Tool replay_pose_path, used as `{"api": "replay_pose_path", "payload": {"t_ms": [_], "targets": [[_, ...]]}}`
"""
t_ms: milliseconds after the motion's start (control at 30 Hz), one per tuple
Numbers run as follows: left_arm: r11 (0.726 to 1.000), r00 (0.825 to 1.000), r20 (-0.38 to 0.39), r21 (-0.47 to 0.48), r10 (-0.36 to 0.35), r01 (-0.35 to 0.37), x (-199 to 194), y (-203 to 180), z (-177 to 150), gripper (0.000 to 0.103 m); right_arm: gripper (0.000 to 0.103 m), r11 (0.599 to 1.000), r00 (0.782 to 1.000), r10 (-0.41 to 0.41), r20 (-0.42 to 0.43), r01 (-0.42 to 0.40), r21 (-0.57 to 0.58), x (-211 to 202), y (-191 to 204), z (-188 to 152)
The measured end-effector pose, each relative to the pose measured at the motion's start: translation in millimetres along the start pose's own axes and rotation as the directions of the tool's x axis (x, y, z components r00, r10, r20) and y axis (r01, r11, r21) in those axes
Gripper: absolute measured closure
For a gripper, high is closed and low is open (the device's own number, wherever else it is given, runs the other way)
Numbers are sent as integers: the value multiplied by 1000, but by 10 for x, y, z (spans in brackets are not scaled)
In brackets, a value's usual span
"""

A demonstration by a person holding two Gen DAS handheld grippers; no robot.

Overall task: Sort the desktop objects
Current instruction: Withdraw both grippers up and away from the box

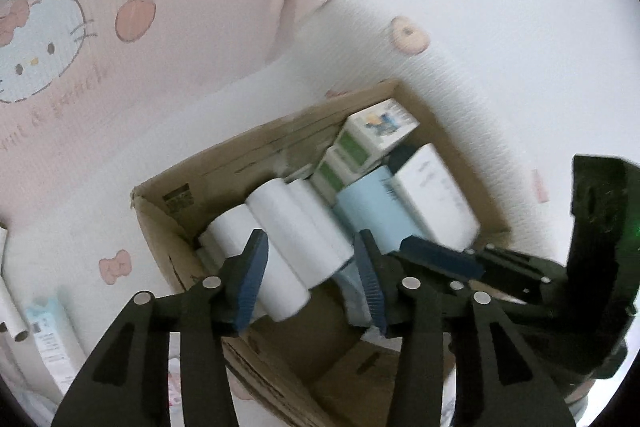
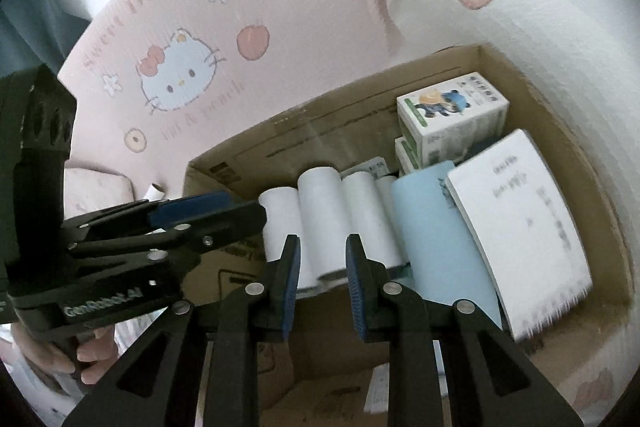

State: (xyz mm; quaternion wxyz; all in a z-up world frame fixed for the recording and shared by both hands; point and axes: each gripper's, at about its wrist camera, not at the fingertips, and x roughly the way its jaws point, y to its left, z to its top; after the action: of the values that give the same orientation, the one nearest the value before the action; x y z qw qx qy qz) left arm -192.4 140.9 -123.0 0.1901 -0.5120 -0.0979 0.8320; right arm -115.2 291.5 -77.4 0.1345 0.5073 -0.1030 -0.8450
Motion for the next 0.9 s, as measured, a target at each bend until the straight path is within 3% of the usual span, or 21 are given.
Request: {"api": "replay_pose_path", "payload": {"t_ms": [200, 333, 433, 700, 900], "targets": [[999, 995, 102, 47, 7, -12, -434, -207, -119, 44, 83, 1000, 999, -31, 20, 31, -4, -193, 148, -117], [1000, 992, 127, 14, 18, -20, -681, -250, -293, 40, 83, 998, 999, -48, 19, 49, -41, -313, 271, -151], [1000, 988, 154, -9, -7, 9, -800, -247, -406, 39, 83, 989, 993, -116, 7, 117, -94, -360, 406, -178], [999, 992, 119, 6, 52, -53, -922, -244, -622, 39, 83, 969, 980, -197, -38, 188, -160, -380, 623, -369], [992, 988, 111, 58, 107, -114, -1099, -345, -748, 39, 83, 936, 951, -303, -68, 283, -212, -460, 809, -525]]}}
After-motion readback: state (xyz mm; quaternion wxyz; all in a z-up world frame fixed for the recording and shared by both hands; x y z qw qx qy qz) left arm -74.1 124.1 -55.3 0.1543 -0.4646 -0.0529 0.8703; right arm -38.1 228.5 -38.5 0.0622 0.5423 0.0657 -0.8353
